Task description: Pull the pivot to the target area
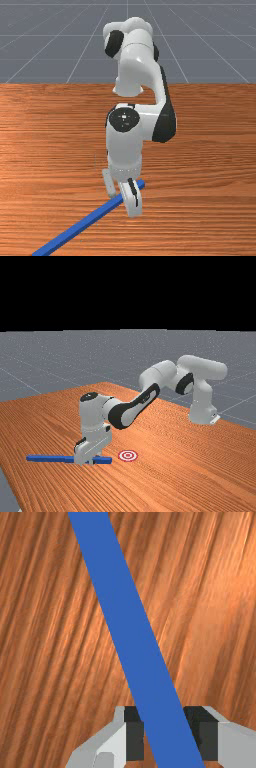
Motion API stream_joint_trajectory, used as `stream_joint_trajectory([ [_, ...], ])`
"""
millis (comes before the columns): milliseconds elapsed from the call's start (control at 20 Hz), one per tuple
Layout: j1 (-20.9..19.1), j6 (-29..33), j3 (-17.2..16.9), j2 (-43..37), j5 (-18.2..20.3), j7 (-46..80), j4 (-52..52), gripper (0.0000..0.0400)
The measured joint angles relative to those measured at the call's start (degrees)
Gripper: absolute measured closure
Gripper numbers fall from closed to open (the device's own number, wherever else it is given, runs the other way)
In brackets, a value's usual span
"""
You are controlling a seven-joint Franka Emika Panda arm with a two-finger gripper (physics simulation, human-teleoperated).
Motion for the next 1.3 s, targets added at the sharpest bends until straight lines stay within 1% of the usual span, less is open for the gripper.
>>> stream_joint_trajectory([
  [50, -0.06, -0.80, 0.59, 0.60, -0.90, -5.02, 1.36, 0.0293],
  [100, 0.23, -1.19, 0.92, 0.97, -1.32, -6.78, 2.09, 0.0298],
  [150, 0.37, -1.66, 1.65, 1.43, -2.48, -13.46, 3.12, 0.0300],
  [200, 0.74, -1.81, 1.88, 1.64, -2.76, -14.76, 3.49, 0.0298],
  [300, 1.49, -2.48, 2.00, 2.47, -2.74, -12.52, 5.06, 0.0302],
  [350, 3.90, 1.90, 1.46, -2.33, -2.04, -13.99, -5.11, 0.0304],
  [400, 5.64, 5.42, 1.27, -6.36, -1.82, -15.97, -13.07, 0.0305],
  [500, 8.27, 10.92, 1.03, -12.65, -1.66, -19.16, -25.20, 0.0305],
  [600, 9.76, 14.11, 0.94, -16.27, -1.59, -20.93, -32.16, 0.0305],
  [650, 11.04, 15.34, 0.01, -17.34, -2.79, -21.14, -34.67, 0.0305],
  [700, 11.61, 16.33, -0.14, -18.40, -2.80, -21.28, -36.81, 0.0305],
  [750, 11.36, 16.10, 0.50, -18.50, -1.37, -19.75, -36.69, 0.0304],
  [950, 14.43, 15.03, 0.52, -17.35, -1.07, -13.35, -34.54, 0.0305],
  [1100, 16.51, 14.14, 1.17, -16.29, -1.49, -11.66, -32.34, 0.0305],
  [1150, 16.88, 15.35, 1.80, -17.53, -1.33, -13.73, -34.61, 0.0305],
  [1200, 17.27, 13.91, 1.58, -17.72, -1.83, -13.29, -34.76, 0.0305],
  [1250, 18.98, 16.70, 0.40, -19.16, -2.65, -12.45, -38.28, 0.0305],
  [1300, 18.65, 18.29, 1.53, -20.81, -2.01, -15.62, -41.06, 0.0305],
])
